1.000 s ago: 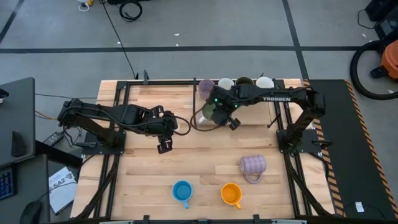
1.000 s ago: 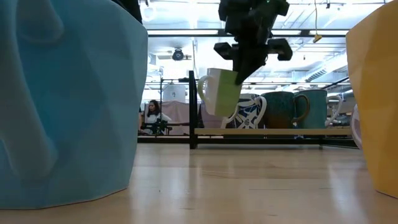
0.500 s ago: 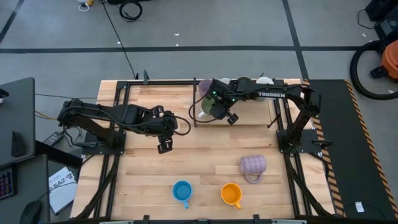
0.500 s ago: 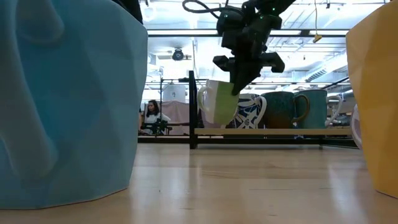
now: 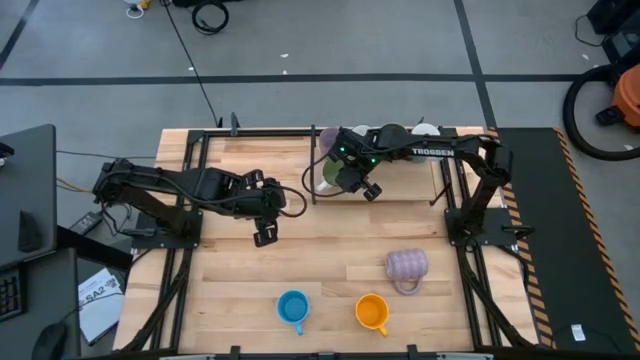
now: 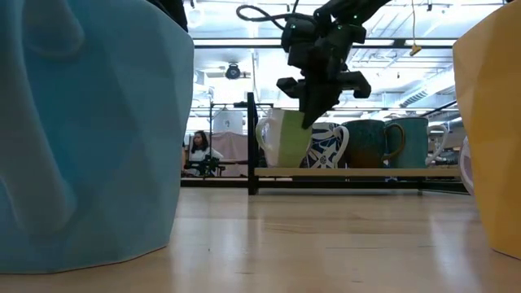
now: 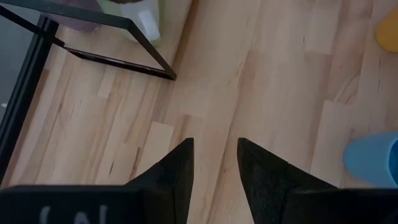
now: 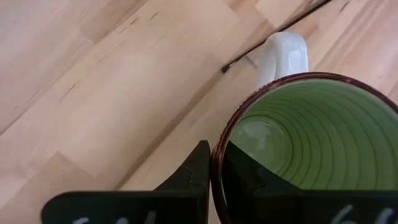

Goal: Place coffee mugs
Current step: Put the green mug on the shelf

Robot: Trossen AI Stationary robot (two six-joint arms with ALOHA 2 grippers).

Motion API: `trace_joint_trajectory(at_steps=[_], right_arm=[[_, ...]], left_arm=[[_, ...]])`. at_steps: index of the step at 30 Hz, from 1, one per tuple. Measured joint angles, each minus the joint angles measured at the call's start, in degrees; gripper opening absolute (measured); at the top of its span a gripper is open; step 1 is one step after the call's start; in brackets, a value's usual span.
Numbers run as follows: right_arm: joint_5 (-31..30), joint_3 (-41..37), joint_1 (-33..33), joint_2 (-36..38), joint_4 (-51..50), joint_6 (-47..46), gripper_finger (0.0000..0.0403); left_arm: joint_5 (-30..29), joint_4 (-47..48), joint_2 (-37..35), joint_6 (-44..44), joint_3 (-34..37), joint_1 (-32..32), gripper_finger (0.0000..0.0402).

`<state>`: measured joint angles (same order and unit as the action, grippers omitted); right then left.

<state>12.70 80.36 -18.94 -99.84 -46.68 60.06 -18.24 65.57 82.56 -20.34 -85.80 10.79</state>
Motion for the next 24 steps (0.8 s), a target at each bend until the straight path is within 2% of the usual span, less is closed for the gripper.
trace_joint_trajectory(at_steps=[9, 18, 24], right_arm=[[-0.35, 0.11, 0.00, -0.47, 0.49, 0.12, 0.0032], [-0.88, -0.06, 0.00, -0.91, 2.61, -0.29, 0.0062], [-0.89, -0.07, 0.00, -0.87, 4.60, -0.41, 0.0066]], left_arm=[[0.00, -0.29, 0.00, 0.04, 0.00, 0.02, 0.0130], [0.00, -0.31, 0.00, 0.13, 0.00, 0.02, 0.0130], [0.00, -0.33, 0.00, 0.11, 0.00, 0.02, 0.0130]])
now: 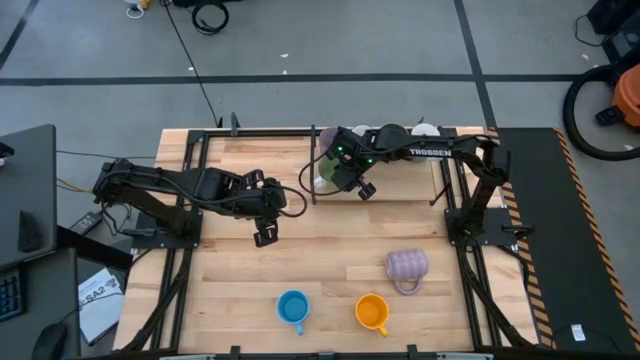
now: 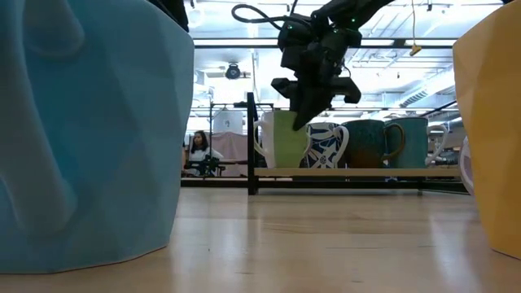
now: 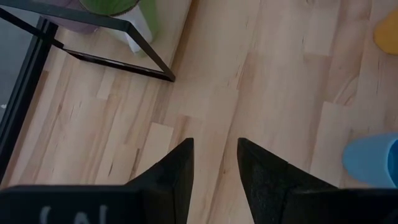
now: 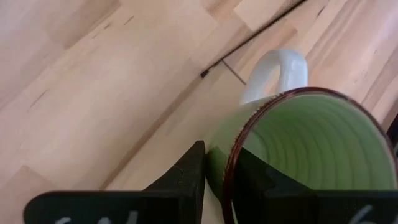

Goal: Place coffee mugs
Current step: Put the green mug on the shelf

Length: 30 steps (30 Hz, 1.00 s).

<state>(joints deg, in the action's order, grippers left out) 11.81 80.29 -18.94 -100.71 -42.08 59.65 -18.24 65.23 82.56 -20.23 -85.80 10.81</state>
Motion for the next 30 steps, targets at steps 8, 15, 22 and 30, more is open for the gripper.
trace_joint_trajectory(at_steps=[8, 15, 22, 30], right_arm=[[0.01, 0.00, 0.00, 0.00, 0.08, -0.01, 0.0067], [-0.11, 0.00, 0.00, 0.04, 0.10, 0.01, 0.0071], [-0.13, 0.00, 0.00, 0.11, 0.14, 0.03, 0.0088], [-0.13, 0.00, 0.00, 0.15, 0.14, 0.05, 0.0119]], left_arm=[[0.00, 0.00, 0.00, -0.04, 0.00, -0.02, 0.0130], [0.00, 0.00, 0.00, -0.09, 0.00, 0.00, 0.0130], [0.00, 0.00, 0.00, -0.11, 0.00, -0.02, 0.0130], [0.00, 0.00, 0.00, -0.11, 0.00, -0.02, 0.0130]])
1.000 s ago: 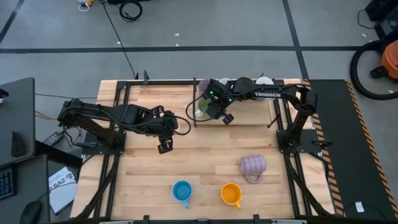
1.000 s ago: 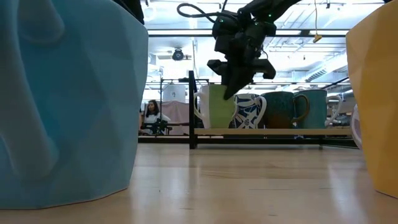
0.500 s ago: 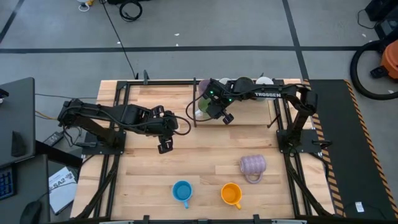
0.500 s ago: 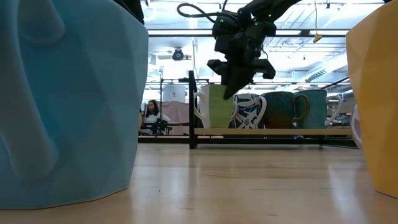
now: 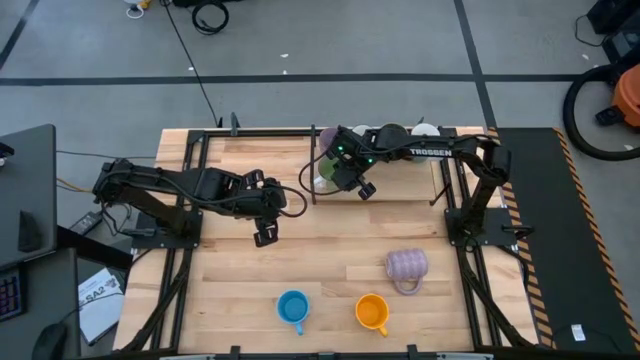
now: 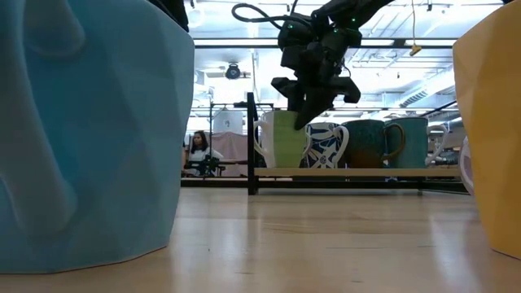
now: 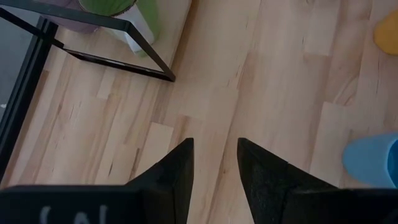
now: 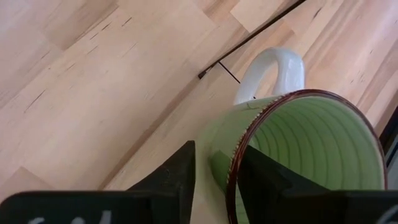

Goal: Place coffee mugs
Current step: Put the green mug on the shelf

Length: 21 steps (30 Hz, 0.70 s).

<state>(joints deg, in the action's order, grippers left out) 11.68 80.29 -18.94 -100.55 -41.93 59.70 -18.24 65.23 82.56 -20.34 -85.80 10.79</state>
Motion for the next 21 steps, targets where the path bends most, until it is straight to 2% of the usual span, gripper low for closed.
trace_joint_trajectory(at_steps=[10, 21], right_arm=[[-0.01, 0.00, 0.00, 0.02, 0.00, 0.00, 0.0140], [-0.80, 0.00, 0.16, 0.02, 0.78, 0.01, 0.0142]], left_arm=[[0.00, 0.00, 0.00, -0.03, 0.00, 0.00, 0.0130], [0.01, -0.02, 0.00, -0.07, 0.00, 0.01, 0.0130]])
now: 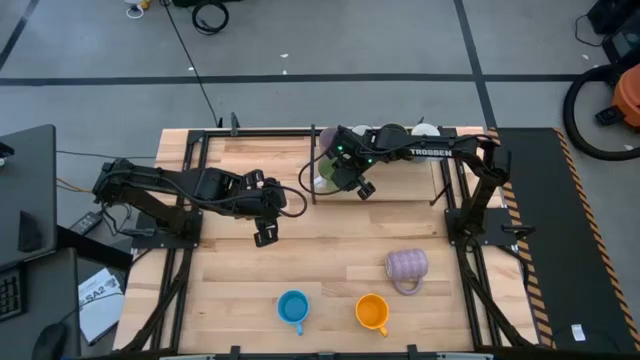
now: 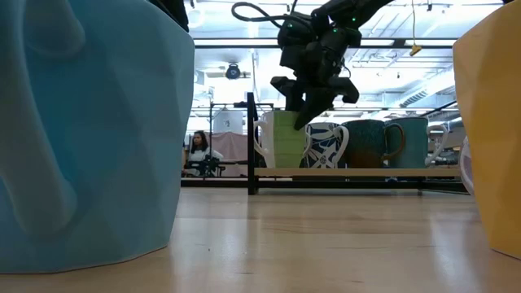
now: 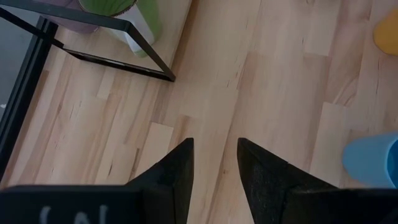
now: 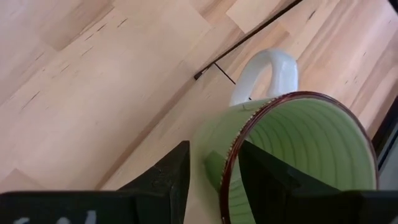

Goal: Place coffee mugs
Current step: Put the green mug on the shelf, then put the blue mug on the shelf

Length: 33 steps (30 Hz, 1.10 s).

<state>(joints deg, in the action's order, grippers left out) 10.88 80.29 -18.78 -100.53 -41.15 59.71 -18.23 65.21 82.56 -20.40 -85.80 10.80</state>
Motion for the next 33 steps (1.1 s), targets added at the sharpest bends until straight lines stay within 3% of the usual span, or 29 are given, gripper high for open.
trace_joint_trajectory(at_steps=[7, 19, 33], right_arm=[[-8.09, 0.02, 1.57, 0.00, 0.46, 0.00, 0.0142], [-8.34, 0.07, 3.55, 0.50, 0.48, 0.01, 0.0142], [-8.47, 0.09, 4.13, 9.47, 0.64, -1.35, 0.0142]], left_arm=[[0.01, -0.02, 0.00, -0.02, 0.00, -0.01, 0.0130], [-0.01, -0.02, 0.00, -0.02, -0.01, 0.00, 0.0130], [0.01, -1.48, 0.00, -0.18, 0.00, 0.03, 0.0130]])
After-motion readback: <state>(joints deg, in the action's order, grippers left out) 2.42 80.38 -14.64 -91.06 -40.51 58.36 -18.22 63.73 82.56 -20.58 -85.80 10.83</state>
